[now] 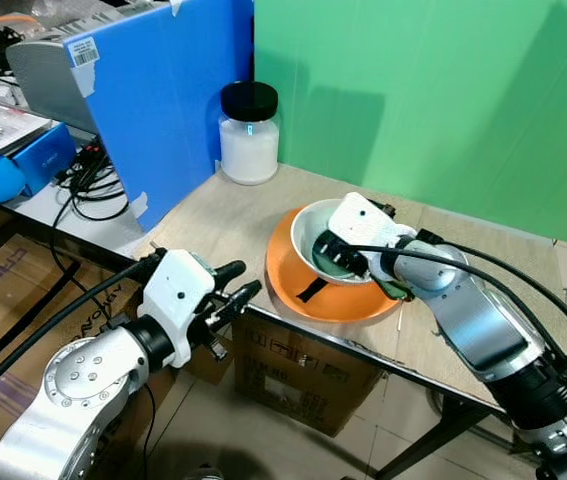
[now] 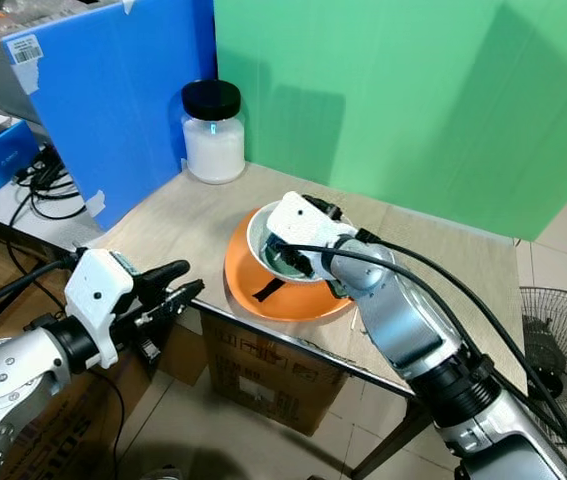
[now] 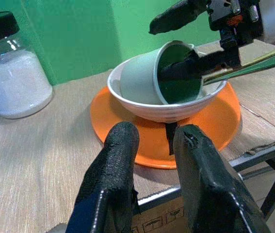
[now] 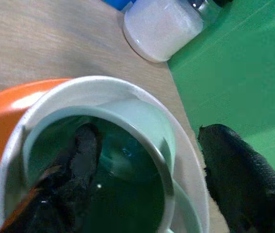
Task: Setting the table
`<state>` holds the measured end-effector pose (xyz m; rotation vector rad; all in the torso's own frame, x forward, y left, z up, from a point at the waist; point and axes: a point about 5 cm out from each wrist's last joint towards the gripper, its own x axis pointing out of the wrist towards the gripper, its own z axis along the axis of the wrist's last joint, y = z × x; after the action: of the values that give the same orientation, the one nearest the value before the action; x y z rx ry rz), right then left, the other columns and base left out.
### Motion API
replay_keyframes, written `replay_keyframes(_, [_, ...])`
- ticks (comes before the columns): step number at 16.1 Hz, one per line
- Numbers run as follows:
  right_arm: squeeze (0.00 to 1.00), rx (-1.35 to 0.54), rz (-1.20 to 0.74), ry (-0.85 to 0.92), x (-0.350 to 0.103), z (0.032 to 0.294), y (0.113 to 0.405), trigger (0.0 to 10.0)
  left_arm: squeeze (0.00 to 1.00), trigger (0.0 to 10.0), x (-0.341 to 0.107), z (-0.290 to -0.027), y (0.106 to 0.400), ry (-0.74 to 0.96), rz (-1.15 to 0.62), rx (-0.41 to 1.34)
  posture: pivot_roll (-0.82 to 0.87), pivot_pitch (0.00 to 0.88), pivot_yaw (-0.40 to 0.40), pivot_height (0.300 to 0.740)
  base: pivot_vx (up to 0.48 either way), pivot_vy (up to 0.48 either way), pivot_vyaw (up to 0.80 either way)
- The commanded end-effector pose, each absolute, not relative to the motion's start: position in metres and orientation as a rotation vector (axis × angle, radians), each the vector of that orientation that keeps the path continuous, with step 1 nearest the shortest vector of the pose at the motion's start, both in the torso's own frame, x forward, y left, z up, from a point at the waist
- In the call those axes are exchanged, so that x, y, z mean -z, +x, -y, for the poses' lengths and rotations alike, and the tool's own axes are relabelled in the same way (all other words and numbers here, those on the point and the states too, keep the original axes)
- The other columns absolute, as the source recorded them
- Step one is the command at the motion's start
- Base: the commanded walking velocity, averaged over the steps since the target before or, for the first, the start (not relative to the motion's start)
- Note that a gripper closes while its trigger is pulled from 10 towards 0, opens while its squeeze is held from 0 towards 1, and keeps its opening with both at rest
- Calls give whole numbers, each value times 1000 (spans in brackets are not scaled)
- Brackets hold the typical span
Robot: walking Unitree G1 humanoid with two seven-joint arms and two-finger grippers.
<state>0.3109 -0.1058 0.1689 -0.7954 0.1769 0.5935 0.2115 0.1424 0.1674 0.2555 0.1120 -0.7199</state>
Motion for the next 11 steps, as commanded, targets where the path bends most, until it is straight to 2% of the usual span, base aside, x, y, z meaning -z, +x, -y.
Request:
replay_keyframes(1, [0,-585,-186,-826,-170,108,313,0,0,10000,-170,-140,210,265,-97,744,213,0,-35,740,0,0,0])
replay_keyframes(11, [0,-585,-220,-845,-168,113,312,0,0,10000,-171,-136,212,273,-93,751,208,0,-34,740,0,0,0])
